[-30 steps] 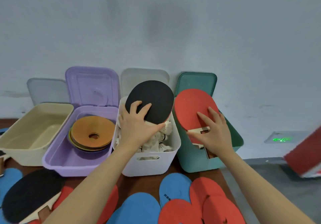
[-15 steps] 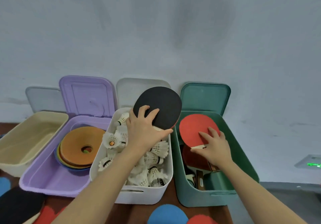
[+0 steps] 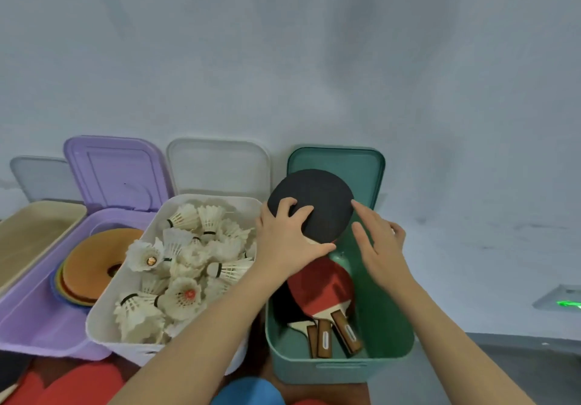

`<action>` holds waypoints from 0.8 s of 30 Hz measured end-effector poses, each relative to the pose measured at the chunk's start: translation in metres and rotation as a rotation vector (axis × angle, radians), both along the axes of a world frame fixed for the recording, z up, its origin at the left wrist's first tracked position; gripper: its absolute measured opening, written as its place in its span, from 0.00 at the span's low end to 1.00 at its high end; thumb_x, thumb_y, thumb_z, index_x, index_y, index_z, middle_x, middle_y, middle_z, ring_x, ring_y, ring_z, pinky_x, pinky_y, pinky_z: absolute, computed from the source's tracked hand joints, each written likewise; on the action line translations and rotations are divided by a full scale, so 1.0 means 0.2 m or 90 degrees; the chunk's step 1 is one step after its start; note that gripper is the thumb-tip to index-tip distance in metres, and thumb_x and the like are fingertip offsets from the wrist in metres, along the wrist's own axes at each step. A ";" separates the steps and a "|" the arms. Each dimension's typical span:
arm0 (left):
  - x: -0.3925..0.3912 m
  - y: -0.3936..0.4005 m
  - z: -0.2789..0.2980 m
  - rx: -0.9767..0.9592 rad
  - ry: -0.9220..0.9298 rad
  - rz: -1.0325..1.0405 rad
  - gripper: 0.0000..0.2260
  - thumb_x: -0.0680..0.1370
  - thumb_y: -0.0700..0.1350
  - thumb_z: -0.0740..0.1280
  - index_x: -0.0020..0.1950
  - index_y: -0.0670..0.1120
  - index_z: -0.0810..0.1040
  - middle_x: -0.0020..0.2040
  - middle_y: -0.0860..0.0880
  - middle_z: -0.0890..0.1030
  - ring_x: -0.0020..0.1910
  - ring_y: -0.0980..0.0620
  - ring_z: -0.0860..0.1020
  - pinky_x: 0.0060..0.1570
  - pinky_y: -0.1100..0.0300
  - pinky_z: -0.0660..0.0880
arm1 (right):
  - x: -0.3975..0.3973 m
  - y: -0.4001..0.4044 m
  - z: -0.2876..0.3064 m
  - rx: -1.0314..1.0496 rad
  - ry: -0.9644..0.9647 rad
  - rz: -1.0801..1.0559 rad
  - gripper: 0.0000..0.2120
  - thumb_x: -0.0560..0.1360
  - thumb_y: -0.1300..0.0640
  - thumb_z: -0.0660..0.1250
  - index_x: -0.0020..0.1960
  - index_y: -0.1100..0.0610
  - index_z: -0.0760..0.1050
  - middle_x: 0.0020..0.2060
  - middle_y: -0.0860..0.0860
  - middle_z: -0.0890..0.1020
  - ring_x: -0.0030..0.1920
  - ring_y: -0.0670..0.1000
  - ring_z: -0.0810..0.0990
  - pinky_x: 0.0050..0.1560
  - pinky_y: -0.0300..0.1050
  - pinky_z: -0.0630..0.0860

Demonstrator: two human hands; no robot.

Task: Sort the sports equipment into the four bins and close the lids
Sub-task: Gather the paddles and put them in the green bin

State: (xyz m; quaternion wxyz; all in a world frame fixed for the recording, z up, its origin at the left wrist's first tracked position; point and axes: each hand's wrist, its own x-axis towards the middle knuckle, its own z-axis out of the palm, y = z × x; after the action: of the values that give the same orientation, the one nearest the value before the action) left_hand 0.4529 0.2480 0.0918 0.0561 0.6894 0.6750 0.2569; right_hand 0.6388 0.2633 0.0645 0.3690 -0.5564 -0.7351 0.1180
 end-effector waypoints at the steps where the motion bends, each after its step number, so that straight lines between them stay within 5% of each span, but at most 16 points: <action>1: 0.05 0.01 -0.01 -0.011 0.004 -0.004 0.36 0.61 0.71 0.67 0.66 0.60 0.70 0.67 0.55 0.65 0.68 0.41 0.59 0.67 0.48 0.59 | 0.03 0.00 0.00 -0.010 -0.017 0.000 0.26 0.76 0.38 0.45 0.70 0.42 0.65 0.68 0.40 0.69 0.65 0.33 0.62 0.62 0.38 0.49; 11: 0.31 -0.03 -0.29 -0.187 -0.011 -0.005 0.36 0.65 0.71 0.65 0.69 0.59 0.66 0.70 0.54 0.62 0.71 0.37 0.54 0.69 0.43 0.55 | 0.21 -0.09 -0.18 -0.155 -0.360 -0.005 0.36 0.71 0.38 0.33 0.75 0.46 0.57 0.75 0.52 0.58 0.73 0.50 0.57 0.67 0.52 0.45; 14: 0.29 -0.04 -0.36 -0.219 0.009 -0.009 0.38 0.65 0.70 0.66 0.71 0.58 0.63 0.74 0.50 0.57 0.73 0.36 0.49 0.70 0.43 0.51 | 0.21 -0.08 -0.18 -0.172 -0.469 0.017 0.27 0.78 0.41 0.40 0.75 0.46 0.56 0.74 0.49 0.60 0.74 0.51 0.53 0.68 0.56 0.45; 18: 0.23 -0.07 -0.40 -0.269 0.083 -0.043 0.35 0.73 0.65 0.62 0.76 0.55 0.54 0.77 0.47 0.45 0.75 0.41 0.42 0.71 0.44 0.46 | 0.18 -0.12 -0.16 -0.158 -0.494 0.046 0.22 0.81 0.46 0.48 0.74 0.47 0.56 0.74 0.47 0.61 0.74 0.52 0.55 0.69 0.57 0.45; 24: 0.13 -0.16 -0.26 -0.097 0.049 -0.039 0.23 0.79 0.54 0.58 0.74 0.52 0.60 0.76 0.49 0.57 0.74 0.48 0.53 0.71 0.51 0.51 | 0.10 -0.23 -0.14 -0.099 -0.438 0.061 0.21 0.81 0.47 0.51 0.72 0.47 0.61 0.71 0.47 0.66 0.70 0.52 0.63 0.67 0.53 0.53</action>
State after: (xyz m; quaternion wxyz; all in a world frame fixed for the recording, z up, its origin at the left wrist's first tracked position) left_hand 0.4795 0.2155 0.0397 0.0905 0.7129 0.6727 0.1761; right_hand 0.6580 0.2170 0.0374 0.0501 -0.5547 -0.8305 -0.0034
